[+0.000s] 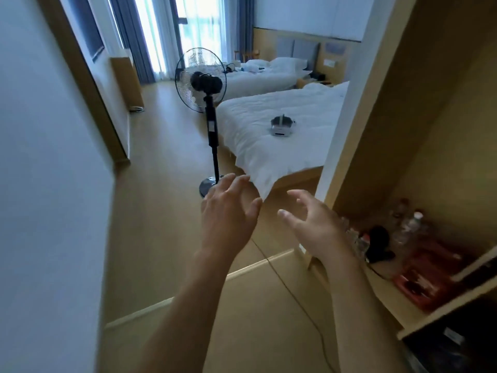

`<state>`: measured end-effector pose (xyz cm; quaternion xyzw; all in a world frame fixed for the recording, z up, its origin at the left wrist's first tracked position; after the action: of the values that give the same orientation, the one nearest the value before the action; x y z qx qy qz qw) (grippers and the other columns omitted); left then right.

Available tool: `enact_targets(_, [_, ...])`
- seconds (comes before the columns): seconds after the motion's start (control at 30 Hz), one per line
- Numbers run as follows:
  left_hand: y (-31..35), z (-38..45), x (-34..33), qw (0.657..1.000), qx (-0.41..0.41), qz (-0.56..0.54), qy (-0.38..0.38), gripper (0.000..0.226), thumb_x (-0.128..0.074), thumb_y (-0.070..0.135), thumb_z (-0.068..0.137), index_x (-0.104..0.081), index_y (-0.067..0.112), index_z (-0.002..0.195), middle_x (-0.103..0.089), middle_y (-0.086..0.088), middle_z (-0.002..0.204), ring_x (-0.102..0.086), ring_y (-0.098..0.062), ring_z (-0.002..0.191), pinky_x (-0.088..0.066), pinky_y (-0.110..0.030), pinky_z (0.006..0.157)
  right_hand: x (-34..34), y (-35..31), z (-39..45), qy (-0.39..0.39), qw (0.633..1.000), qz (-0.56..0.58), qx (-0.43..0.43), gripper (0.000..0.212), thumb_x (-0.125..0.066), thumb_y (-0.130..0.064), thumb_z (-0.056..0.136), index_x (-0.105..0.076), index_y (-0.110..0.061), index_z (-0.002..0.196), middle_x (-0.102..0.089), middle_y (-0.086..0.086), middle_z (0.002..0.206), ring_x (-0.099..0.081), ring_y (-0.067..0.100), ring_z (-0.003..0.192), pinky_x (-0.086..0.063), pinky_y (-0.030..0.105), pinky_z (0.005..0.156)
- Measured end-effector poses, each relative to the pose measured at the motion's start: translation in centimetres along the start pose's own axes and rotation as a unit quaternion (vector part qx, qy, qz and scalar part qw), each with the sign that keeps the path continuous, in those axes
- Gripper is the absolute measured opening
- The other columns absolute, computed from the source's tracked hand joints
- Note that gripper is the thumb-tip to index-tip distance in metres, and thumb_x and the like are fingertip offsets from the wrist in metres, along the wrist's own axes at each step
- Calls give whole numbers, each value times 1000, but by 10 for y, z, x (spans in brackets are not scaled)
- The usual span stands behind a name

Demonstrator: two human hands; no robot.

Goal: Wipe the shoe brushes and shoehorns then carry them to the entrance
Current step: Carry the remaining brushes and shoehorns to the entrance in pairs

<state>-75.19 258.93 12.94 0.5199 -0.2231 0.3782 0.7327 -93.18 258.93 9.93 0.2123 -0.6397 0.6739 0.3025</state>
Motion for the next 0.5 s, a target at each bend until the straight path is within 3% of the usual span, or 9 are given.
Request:
enact_targets(0.07, [-33,9,16,1000,19,10,5,46,-68,34,88,-58,25,132,-52,1,139,-49,-23,128,-38,-39,106,-32,-21,14,-22,1000,3,10,51,-64,-44,93,-48,-38,141,-53,-5,141,-46,6,110,-37,21,79])
enact_targets(0.2, [-97,27,35,996,67,52,5,50,-65,38,90,-54,24,137,-50,2,143,-47,-24,130,-37,-40,108,-90,-61,40,-67,997,-4,43,53,-65,-41,94,-49,-33,144,-53,-3,144,-50,14,127,-37,25,88])
enact_targets(0.5, [-197,92,33,986,140,91,-6,55,-59,41,93,-46,27,144,-41,0,153,-37,-22,140,-31,-43,114,-190,-103,127,-151,985,-20,87,54,-65,-40,93,-49,-32,144,-52,-2,145,-49,17,132,-40,28,96])
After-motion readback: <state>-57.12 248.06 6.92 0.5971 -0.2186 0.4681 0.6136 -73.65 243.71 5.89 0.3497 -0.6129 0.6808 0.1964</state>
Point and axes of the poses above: each hand's wrist, its own z-axis towards the middle knuckle, its own x-axis out of the back of the hand, y = z × x, the point moved 7 cm from there along z, towards the middle knuckle
